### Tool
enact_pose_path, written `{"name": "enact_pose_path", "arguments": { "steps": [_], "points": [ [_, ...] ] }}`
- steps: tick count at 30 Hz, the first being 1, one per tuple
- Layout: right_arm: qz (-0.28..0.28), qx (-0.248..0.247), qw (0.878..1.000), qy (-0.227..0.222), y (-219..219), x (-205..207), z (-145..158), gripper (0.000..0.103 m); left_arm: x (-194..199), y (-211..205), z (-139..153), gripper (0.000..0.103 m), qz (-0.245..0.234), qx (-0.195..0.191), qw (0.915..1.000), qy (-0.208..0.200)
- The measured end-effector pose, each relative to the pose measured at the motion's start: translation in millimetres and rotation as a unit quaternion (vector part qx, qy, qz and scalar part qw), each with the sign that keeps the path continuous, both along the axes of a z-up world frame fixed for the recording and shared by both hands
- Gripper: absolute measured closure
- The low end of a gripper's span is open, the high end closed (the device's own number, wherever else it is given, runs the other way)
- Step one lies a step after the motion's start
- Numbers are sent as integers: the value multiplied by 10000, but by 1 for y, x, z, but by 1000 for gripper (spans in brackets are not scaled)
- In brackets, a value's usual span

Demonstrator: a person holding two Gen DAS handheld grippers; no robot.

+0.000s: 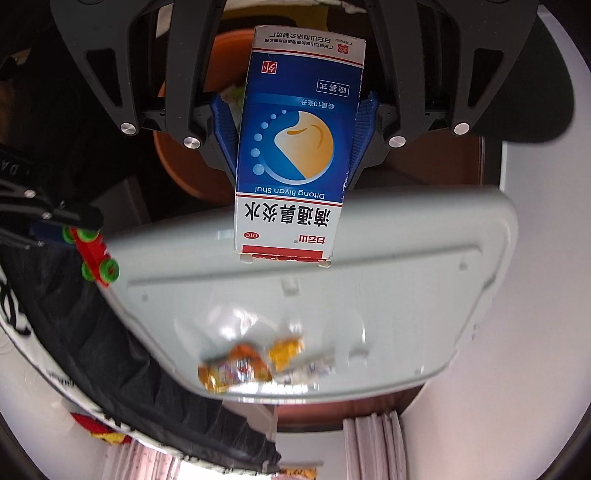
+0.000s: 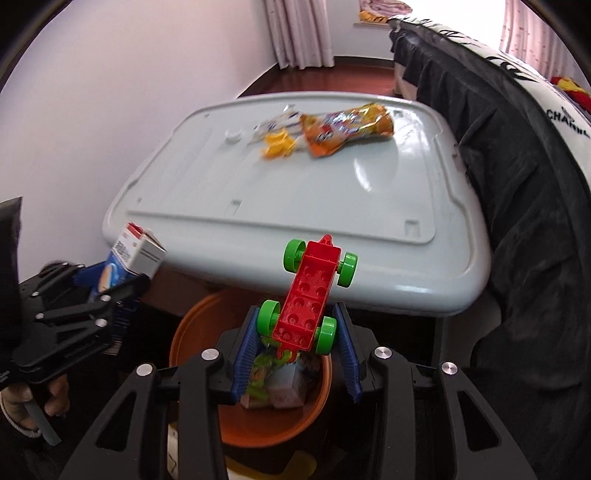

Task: Collect trash
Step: 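Lower the toy car and nasal spray box into the orange bin, open both tools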

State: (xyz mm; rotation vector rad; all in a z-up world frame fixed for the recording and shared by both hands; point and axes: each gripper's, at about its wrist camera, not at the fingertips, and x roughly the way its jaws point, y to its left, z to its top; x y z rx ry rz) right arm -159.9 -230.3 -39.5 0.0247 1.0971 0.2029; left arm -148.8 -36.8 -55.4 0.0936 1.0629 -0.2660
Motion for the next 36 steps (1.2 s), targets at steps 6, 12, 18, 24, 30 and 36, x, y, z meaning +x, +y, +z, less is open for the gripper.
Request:
{"name": "enact_pose_path", "arguments": {
  "steps": [6, 12, 18, 24, 30, 36],
  "points": [
    [405, -86, 9987, 306, 17, -17, -21, 63, -17, 3, -29, 52, 3, -8, 9990, 443],
    [635, -57, 9953, 733, 28, -20, -56, 63, -13, 0, -56, 51, -68, 76, 9969, 786],
    [681, -153, 9891, 1295, 38, -16, -94, 63, -6, -1, -91, 51, -60, 209, 9908, 1338],
    [726, -73, 9856, 1525, 45, -2, -105, 63, 1, 2, -115, 51, -25, 301, 9836, 1779],
    [668, -296, 9854, 1538, 44, 5, -106, 45, 3, 6, -117, 44, 9, 355, 9820, 1856],
    [479, -107, 9887, 1418, 36, 8, -98, 23, 2, 10, -110, 17, 191, 297, 9826, 1822]
  ]
}}
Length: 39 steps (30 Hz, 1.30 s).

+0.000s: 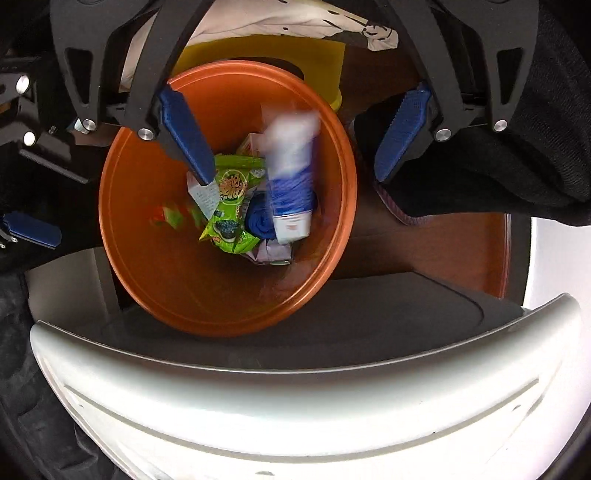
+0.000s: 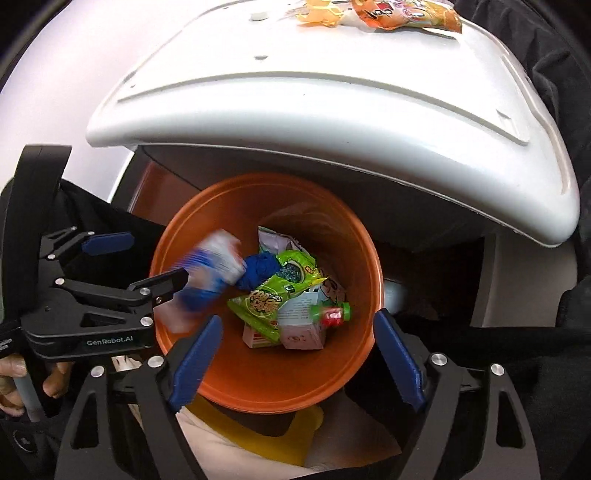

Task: Collect trash
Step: 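Lower the toy car and nasal spray box into the orange bin, open both tools, then grasp the orange juice pouch with the right tool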

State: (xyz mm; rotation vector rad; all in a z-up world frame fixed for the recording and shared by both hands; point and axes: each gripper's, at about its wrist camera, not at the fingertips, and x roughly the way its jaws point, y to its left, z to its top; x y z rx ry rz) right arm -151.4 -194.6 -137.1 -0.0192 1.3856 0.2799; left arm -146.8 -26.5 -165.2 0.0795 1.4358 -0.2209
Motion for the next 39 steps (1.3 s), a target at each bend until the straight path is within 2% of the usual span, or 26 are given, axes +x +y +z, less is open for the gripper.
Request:
{"name": "enact_pose_path", "arguments": {
  "steps": [10, 16, 23, 29, 39],
  "points": [
    [-272, 215, 9994, -75, -13, 2, 9, 25, 3, 0, 2, 17, 82, -26, 9999, -126],
    [-478, 302, 9979, -317, -28, 22, 32, 25, 7, 2, 37, 17, 99, -172, 9969, -760],
    [-852, 247, 9929, -795, -50, 68, 70, 25, 29, -10, 74, 17, -158, -80, 9880, -1532],
    [-1309, 342, 9858, -999, -68, 122, 93, 25, 69, -15, 89, 17, -210, -122, 9828, -1832],
    [-2281, 625, 9683, -799, -90, 210, 86, 25, 122, -30, 86, 17, -423, 113, 9746, -2195]
  ]
}}
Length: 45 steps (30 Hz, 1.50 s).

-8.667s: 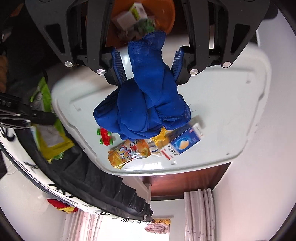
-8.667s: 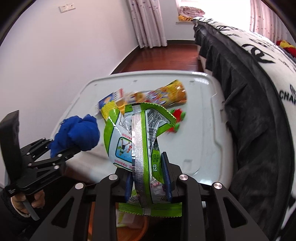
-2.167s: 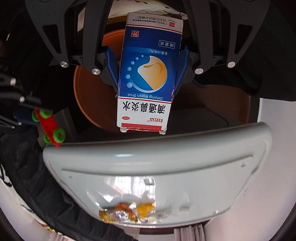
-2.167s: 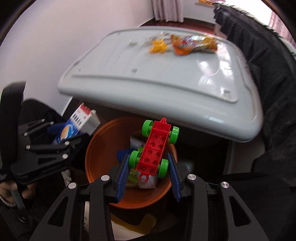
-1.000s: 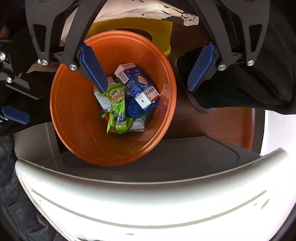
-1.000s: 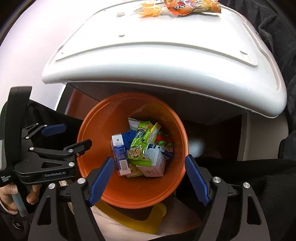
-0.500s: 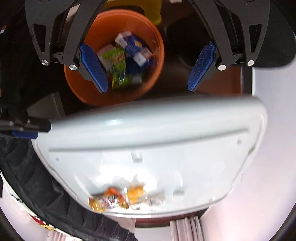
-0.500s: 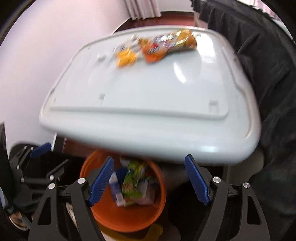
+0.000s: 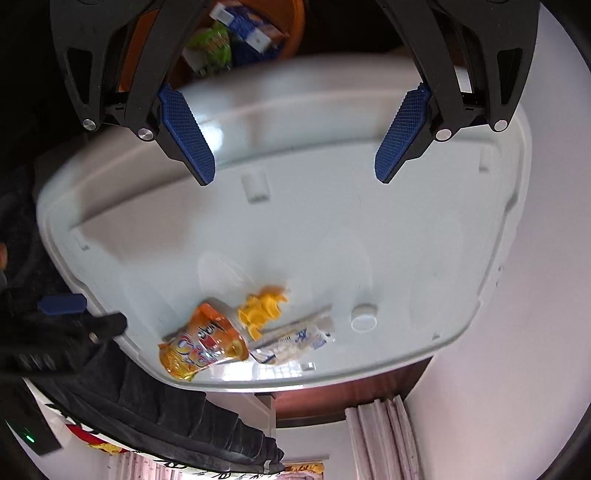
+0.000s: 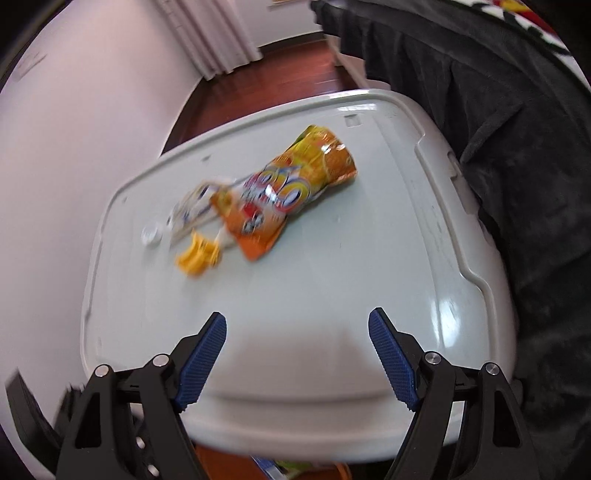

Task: Collect trash
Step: 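Grasp the orange juice pouch with the right tool, then grasp the yellow toy piece with the left tool while the right tool holds the pouch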

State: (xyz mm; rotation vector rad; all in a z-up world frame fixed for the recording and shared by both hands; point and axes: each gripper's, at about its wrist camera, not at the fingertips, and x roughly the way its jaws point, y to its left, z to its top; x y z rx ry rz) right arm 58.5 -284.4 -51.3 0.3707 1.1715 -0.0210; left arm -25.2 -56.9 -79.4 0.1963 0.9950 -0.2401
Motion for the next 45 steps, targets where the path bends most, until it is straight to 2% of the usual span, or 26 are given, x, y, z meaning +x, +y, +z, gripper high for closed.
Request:
{"name": "enact_pose_path", "arguments": {
  "steps": [4, 8, 19, 26, 32, 34, 36, 37, 39, 42, 45],
  "points": [
    [-353, 110, 9993, 101, -4, 28, -11, 25, 11, -2, -6, 17, 21, 59, 10000, -35],
    [-767, 193, 9967, 165, -9, 52, -20, 22, 23, 2, -10, 12, 186, -234, 9995, 100],
    [-1709, 783, 9813, 412, -24, 99, -41, 17, 28, 11, -10, 12, 515, -434, 9976, 134],
    [-1859, 713, 9786, 512, -10, 127, -49, 16, 27, 11, -5, 12, 490, -396, 9980, 1],
    [-1796, 283, 9812, 649, 1, 149, -60, 15, 29, 13, -8, 12, 522, -428, 9977, 73],
    [-1633, -116, 9841, 684, 7, 156, -61, 21, 31, 14, -9, 12, 553, -456, 9974, 99],
    [-1401, -586, 9861, 671, 15, 156, -59, 42, 31, 15, -10, 12, 581, -485, 9971, 118],
    [-1320, -660, 9869, 652, 16, 155, -60, 45, 31, 15, -10, 12, 582, -491, 9970, 124],
    [-1272, -620, 9883, 564, 14, 147, -60, 55, 31, 14, -10, 12, 573, -478, 9971, 118],
    [-1162, -513, 9908, 471, 10, 136, -58, 64, 30, 12, -11, 12, 529, -399, 9978, 77],
    [-1005, -540, 9926, 415, 6, 126, -53, 68, 28, 11, -12, 12, 527, -366, 9979, 57]
  ]
}}
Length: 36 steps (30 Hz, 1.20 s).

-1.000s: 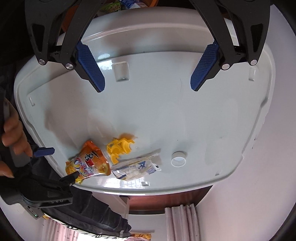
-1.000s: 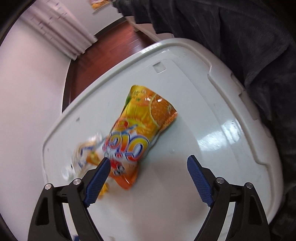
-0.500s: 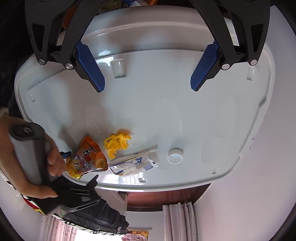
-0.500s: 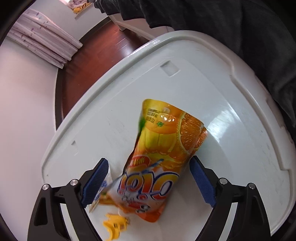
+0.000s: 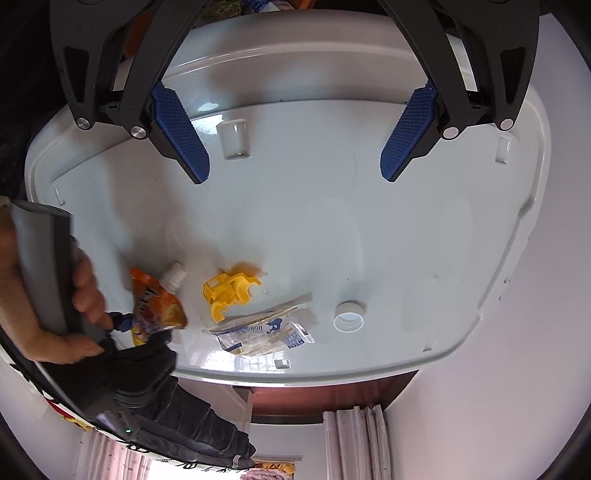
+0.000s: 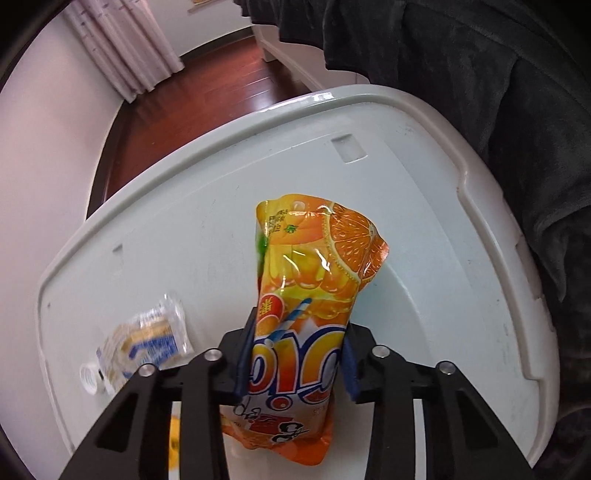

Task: Collect trash
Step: 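Grasp the yellow toy piece with the left tool while the right tool holds the pouch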

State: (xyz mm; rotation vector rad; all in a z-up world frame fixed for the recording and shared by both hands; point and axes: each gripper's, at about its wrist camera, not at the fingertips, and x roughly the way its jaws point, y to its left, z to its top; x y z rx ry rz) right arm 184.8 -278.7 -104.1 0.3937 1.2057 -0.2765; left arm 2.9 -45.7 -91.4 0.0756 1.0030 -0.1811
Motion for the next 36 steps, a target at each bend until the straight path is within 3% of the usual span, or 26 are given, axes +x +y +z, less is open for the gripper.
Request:
{"name": "enact_pose_path", "arguments": {
  "steps": [6, 12, 20, 27, 36],
  "points": [
    [452, 98, 9986, -264, -15, -49, 26, 68, -1, 3, -2, 12, 66, -92, 9999, -33],
    [1043, -132, 9934, -468, -16, -114, 49, 68, 4, -7, -3, 12, -34, -215, 9998, -12],
    [1458, -387, 9872, -516, -14, -184, 35, 68, 24, -42, 0, 12, -283, -237, 9992, -180],
    [1780, -682, 9794, -671, -6, -217, 30, 68, 55, -60, 0, 12, -291, -14, 9991, -307],
    [1791, -484, 9788, -868, -14, -225, 33, 68, 93, -71, -9, 12, -276, -16, 9994, -218]
  ]
}}
